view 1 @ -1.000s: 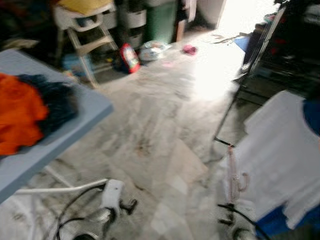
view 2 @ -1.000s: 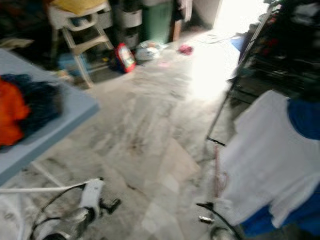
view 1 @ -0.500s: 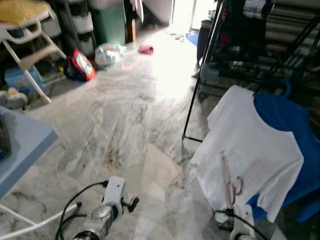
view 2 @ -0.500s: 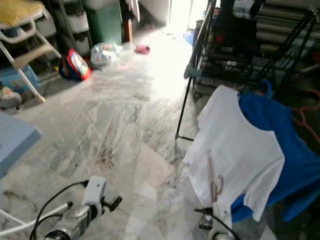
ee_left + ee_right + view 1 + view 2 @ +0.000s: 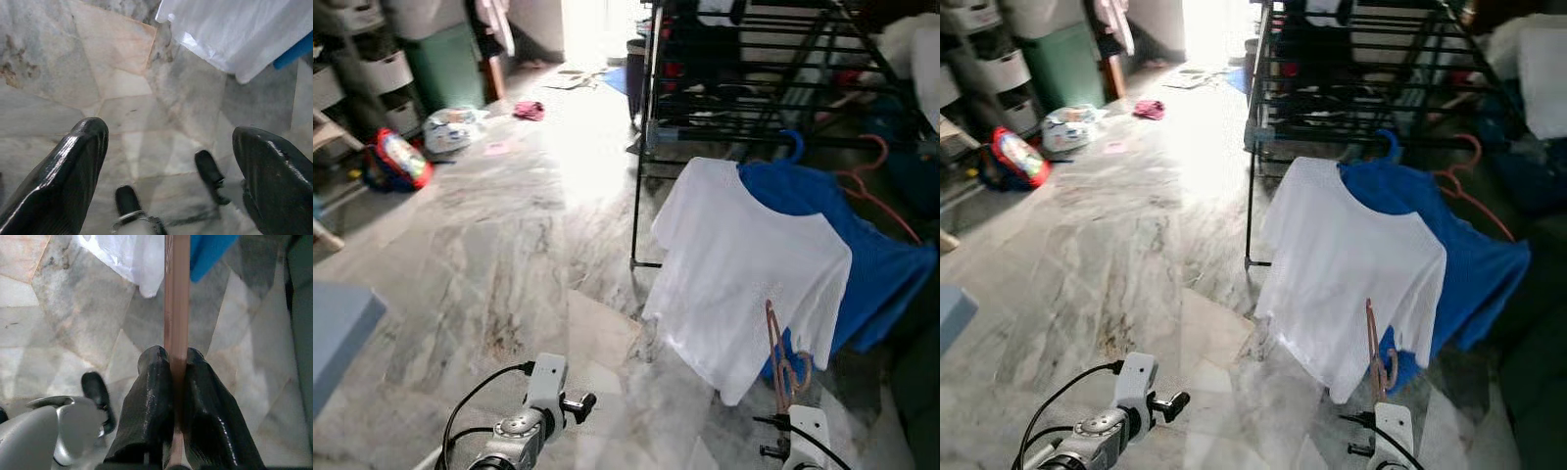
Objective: Hang hanger
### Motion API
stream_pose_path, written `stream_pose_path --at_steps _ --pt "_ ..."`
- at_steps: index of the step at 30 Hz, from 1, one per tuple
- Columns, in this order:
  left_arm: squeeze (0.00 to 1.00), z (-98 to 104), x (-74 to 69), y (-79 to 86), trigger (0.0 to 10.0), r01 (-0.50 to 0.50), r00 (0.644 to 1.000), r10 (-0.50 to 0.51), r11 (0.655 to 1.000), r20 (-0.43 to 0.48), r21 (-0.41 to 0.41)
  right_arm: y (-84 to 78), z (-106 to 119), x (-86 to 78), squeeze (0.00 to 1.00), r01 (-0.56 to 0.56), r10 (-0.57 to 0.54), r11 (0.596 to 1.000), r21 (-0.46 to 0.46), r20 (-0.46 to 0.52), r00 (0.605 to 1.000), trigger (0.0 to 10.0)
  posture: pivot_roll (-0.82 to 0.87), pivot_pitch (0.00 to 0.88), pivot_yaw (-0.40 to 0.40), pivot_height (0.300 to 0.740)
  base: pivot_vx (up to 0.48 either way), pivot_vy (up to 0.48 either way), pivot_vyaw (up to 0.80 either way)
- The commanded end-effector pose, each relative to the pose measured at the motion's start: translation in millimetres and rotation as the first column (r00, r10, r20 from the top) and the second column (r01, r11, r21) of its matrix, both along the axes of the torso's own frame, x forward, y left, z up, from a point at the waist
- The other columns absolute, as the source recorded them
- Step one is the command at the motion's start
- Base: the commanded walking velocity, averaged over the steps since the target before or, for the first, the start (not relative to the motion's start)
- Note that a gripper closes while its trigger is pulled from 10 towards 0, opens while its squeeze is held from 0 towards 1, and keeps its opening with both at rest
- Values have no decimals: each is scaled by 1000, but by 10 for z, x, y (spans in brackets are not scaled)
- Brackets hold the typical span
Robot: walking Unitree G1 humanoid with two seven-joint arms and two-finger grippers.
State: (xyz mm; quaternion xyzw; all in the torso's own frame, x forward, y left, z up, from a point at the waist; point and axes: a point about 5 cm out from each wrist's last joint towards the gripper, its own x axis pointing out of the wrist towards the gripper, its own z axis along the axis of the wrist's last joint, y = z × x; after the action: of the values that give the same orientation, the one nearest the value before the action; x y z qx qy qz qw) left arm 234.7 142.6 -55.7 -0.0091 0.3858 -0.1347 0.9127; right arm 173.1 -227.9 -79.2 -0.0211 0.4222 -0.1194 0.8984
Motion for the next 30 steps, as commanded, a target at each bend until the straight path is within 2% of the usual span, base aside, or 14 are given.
stream_pose_path --at_steps 1,4,11,17,26,30 --pt "0 -7 -8 51 10000 -4 1000 4 1000 -8 19 13 6 14 0 2 -2 1000 5 13 1000 10000 -125 91 -3 740 0 480 -600" --pt "0 -9 -11 48 10000 -2 1000 2 1000 -8 20 30 -2 0 0 -2 2 1000 7 13 1000 10000 -126 95 -1 740 0 344 -523" --pt "0 -7 -20 31 10000 34 999 -34 999 5 14 29 -3 -6 0 3 -3 1000 3 18 1000 10000 -122 96 0 740 0 0 0" --pt "0 22 12 18 10000 13 999 -12 1000 35 -15 -10 24 19 0 15 -15 1000 -5 42 999 10000 -120 99 -1 740 0 0 0" --pt "0 79 72 -1 10000 -2 997 8 997 81 -76 -104 156 166 0 7 1 999 -51 157 988 10000 -115 111 -1 740 191 0 0" --pt "0 108 103 -9 10000 4 995 6 996 101 -93 -127 276 308 0 16 2 997 -71 252 968 10000 -119 121 2 740 350 0 0"
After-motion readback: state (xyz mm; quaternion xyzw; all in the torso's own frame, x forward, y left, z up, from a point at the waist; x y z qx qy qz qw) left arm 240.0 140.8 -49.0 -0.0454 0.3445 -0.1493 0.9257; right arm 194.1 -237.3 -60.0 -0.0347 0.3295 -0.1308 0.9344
